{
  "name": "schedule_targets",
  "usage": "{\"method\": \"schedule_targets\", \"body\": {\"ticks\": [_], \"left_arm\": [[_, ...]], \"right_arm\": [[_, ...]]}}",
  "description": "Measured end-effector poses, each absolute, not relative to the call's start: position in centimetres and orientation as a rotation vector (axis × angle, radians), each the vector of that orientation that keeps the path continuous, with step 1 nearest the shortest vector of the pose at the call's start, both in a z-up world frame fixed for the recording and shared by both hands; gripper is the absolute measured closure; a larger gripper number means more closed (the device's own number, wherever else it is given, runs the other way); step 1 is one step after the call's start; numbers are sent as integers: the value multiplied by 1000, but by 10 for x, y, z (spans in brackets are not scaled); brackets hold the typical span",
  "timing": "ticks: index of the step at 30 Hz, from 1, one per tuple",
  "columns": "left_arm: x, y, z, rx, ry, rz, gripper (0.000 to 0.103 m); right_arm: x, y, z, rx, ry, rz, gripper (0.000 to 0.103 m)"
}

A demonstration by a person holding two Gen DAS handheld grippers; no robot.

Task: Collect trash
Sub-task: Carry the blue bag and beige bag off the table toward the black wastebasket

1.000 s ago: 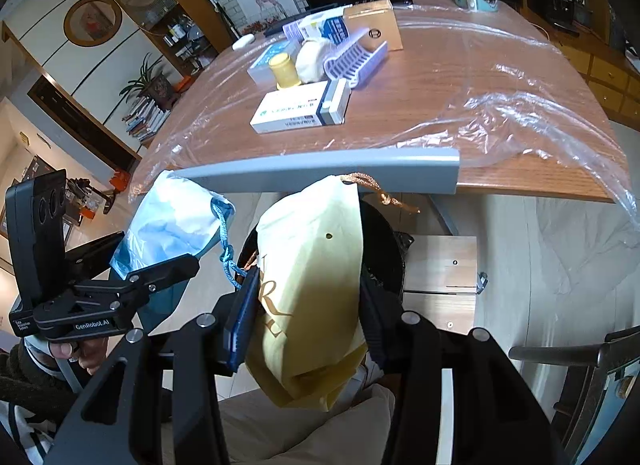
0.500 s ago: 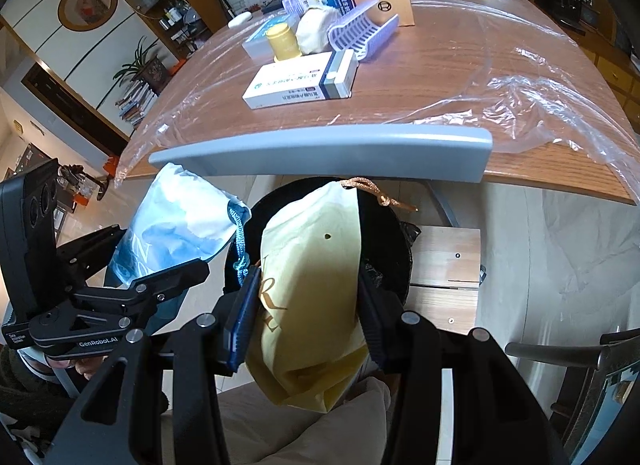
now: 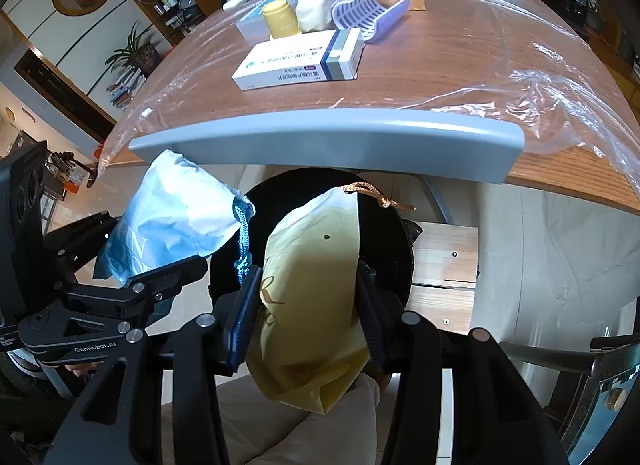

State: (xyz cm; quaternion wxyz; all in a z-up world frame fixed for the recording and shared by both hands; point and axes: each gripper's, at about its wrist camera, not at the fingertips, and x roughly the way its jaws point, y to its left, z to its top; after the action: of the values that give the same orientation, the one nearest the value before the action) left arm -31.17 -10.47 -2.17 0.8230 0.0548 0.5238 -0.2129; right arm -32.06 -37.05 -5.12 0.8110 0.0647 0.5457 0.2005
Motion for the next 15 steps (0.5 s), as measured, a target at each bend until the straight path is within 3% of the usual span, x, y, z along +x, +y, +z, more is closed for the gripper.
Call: {"method": "schedule_targets", "body": {"ticks": [15], "left_arm": [[-301, -108, -33, 152, 1130, -454, 36]], "right_arm": [[-308, -363, -66, 105, 1191, 404, 57]]}}
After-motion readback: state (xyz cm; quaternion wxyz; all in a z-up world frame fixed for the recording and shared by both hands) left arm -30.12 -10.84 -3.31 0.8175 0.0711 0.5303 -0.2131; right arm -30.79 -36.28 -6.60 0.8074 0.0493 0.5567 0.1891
